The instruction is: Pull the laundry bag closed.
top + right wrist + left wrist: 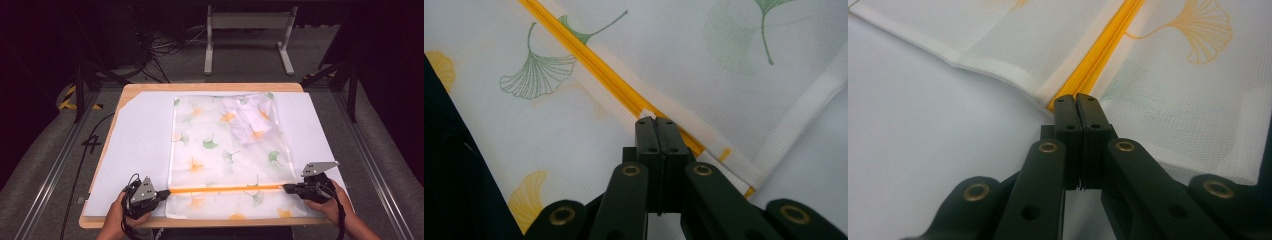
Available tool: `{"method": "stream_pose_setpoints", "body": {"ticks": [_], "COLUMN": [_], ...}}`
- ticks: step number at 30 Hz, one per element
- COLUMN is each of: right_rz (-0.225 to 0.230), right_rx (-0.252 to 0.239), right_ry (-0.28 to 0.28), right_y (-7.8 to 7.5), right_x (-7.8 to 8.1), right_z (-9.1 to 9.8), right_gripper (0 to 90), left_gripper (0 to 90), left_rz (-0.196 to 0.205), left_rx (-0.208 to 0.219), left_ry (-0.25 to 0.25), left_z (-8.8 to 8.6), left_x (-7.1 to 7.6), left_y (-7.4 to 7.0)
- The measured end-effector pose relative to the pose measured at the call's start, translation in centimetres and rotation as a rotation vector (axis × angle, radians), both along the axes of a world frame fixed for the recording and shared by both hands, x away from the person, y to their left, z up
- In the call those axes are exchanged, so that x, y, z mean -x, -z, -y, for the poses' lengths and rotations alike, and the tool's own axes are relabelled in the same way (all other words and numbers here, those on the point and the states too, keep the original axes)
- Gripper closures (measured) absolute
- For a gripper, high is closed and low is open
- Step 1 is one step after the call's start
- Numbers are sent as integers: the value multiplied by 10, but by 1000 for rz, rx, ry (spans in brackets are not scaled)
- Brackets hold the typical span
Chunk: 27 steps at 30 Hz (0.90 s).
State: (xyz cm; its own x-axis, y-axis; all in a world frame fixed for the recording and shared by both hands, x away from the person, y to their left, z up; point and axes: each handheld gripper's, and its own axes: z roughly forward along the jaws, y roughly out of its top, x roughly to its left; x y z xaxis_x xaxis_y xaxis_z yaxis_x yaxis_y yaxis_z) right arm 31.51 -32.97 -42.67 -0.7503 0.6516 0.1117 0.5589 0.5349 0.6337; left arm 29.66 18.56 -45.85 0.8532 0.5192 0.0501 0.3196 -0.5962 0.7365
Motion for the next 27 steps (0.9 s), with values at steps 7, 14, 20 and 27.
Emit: {"method": "stream_pose_setpoints", "body": {"ticks": [7,14,20,27], "right_rz": [-2,-1,1,5], "right_rx": [-4,-6,-7,-2], "right_ry": [21,43,57,66], "right_y": [0,0,-1,-2], "right_x": [2,3,4,4], "right_z": [6,14,19,24], "right_gripper": [900,900,900,900], "left_gripper": [893,893,893,893], "left_rz": [0,-2,-1,-2], "left_rx": [0,1,1,1], "left_ry": [-1,-2,-3,-4], "left_z": [0,0,0,0], "left_x": [0,0,0,0], "left_y": [0,0,0,0]}}
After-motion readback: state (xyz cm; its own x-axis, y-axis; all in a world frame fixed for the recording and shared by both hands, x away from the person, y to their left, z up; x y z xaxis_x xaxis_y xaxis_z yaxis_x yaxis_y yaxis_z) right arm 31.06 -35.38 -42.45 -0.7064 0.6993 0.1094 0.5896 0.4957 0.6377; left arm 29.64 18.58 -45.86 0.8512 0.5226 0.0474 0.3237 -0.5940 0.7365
